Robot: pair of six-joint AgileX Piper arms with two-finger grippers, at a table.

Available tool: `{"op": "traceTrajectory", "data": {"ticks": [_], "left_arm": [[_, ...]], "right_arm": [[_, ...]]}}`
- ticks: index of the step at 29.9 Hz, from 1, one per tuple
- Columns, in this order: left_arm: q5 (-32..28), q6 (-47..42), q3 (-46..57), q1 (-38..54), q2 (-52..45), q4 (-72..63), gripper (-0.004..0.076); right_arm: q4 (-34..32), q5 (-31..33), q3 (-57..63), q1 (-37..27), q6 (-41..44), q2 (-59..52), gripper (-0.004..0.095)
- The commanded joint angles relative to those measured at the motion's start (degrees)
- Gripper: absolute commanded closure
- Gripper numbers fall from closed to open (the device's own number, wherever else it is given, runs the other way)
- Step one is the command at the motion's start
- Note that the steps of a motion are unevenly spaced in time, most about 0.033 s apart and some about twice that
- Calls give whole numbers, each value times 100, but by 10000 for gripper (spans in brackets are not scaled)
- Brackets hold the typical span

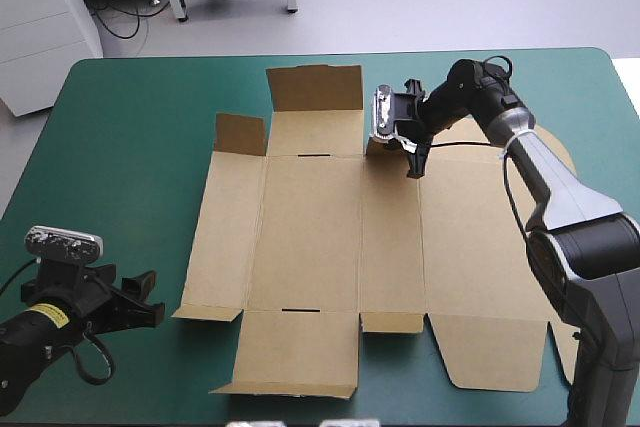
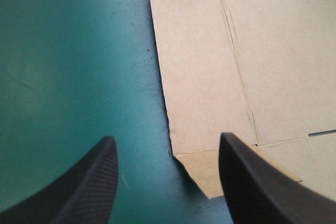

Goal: Fold the box

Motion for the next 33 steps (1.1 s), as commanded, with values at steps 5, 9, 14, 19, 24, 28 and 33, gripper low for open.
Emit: {"op": "traceTrajectory", "data": {"ticks": [5, 9, 14, 19, 24, 28, 33], "left_arm": [[-224, -78, -210, -21, 41, -32, 316], [-248, -107, -210, -21, 50, -45, 316], [-248, -130, -210, -21, 50, -45, 316], [-227, -182, -210, -21, 50, -45, 316], [-227, -182, -210, -21, 50, -45, 316], [-204, -251, -210, -21, 50, -45, 316], [-167, -497, -210, -21, 79, -7, 316]], "right_arm": [[1005, 518, -191, 71, -159, -313, 931], [942, 463, -191, 215, -159, -256, 931], [971, 507, -191, 217, -36, -165, 927], [1007, 506, -191, 217, 127, -165, 754], [1029, 266, -196, 217, 541, -165, 411], [1014, 208, -391, 217, 1124, -189, 291], [679, 486, -985, 217, 2071, -334, 291]]}}
